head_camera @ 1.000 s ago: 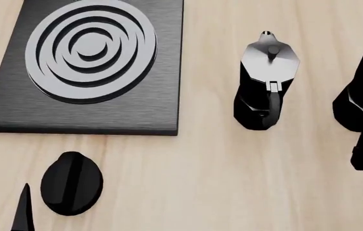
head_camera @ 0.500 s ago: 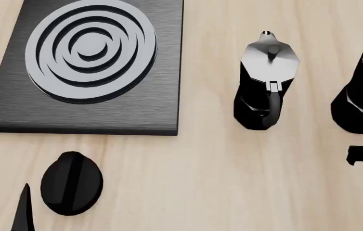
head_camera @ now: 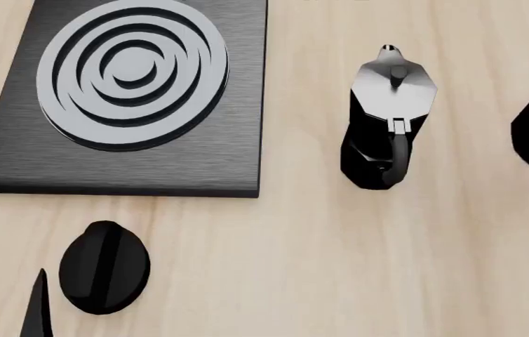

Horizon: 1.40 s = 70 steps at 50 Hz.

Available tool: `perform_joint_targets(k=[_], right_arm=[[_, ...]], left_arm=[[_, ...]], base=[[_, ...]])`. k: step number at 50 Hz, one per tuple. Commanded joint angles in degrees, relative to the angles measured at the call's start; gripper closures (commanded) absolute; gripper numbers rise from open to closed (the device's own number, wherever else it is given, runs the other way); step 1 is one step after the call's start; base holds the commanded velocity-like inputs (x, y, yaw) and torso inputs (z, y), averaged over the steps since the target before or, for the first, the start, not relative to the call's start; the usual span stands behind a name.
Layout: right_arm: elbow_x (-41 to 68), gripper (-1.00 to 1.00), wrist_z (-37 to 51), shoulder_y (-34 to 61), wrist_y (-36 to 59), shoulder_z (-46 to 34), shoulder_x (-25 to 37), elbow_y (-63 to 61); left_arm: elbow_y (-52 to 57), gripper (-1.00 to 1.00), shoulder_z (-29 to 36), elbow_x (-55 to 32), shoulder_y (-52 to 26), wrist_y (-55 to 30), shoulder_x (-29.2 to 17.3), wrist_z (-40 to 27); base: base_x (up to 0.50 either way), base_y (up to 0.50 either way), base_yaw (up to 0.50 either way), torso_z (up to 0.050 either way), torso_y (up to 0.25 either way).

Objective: Put the right moka pot on the stove.

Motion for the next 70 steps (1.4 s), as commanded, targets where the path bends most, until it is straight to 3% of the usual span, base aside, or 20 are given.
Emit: perform_joint_targets(k=[1, 3, 6, 17, 26, 37, 51, 70], right_arm=[[8.5, 1.00, 6.0, -6.4, 5.6, 12.9, 3.1, -11.3], [15.3, 1.00, 10.7, -2.9, 8.5, 13.1, 5.5, -10.3], [13.7, 1.00, 9.5, -9.4, 8.6, 17.9, 3.6, -14.3], [28.2, 1.00, 19.7, -15.2, 14.6, 31.5, 4.4, -19.5], [35.1, 1.00, 19.7, -23.7, 19.8, 46.5, 1.0, -27.3], [46.2, 1.00, 22.4, -29.4, 21.7, 58.3, -0.5, -32.0], [54.4, 1.00, 21.5, -33.4, 22.8, 66.8, -2.8, -36.5], [60.6, 1.00, 24.3, -35.4, 19.6, 65.5, -3.0, -40.8]], left_arm=[[-0.1, -1.00, 0.2, 0.0, -0.1, 0.1, -0.3, 0.0], [-0.2, -1.00, -0.4, -0.7, 0.1, 0.4, -0.2, -0.1], [-0.3, -1.00, 0.2, -0.1, 0.1, 0.5, -0.3, 0.0], [-0.4, -1.00, -0.4, -1.5, -0.1, 0.3, -0.2, -0.2], [-0.7, -1.00, -0.4, -1.6, -0.1, 0.7, -0.2, -0.1], [-1.6, -1.00, -1.4, -3.2, -0.2, 1.0, -0.1, -0.1], [-1.3, -1.00, -0.5, -2.4, -0.2, 0.9, -0.3, -0.4], [-1.3, -1.00, -0.5, -2.7, -0.2, 1.1, -0.7, -0.5]], base=[[0.00, 0.00, 0.00, 0.000, 0.000], [0.00, 0.00, 0.00, 0.000, 0.000], [0.00, 0.00, 0.00, 0.000, 0.000], [0.00, 0.00, 0.00, 0.000, 0.001], [0.00, 0.00, 0.00, 0.000, 0.001], [0.00, 0.00, 0.00, 0.000, 0.001], [0.00, 0.00, 0.00, 0.000, 0.000], [0.00, 0.00, 0.00, 0.000, 0.001]])
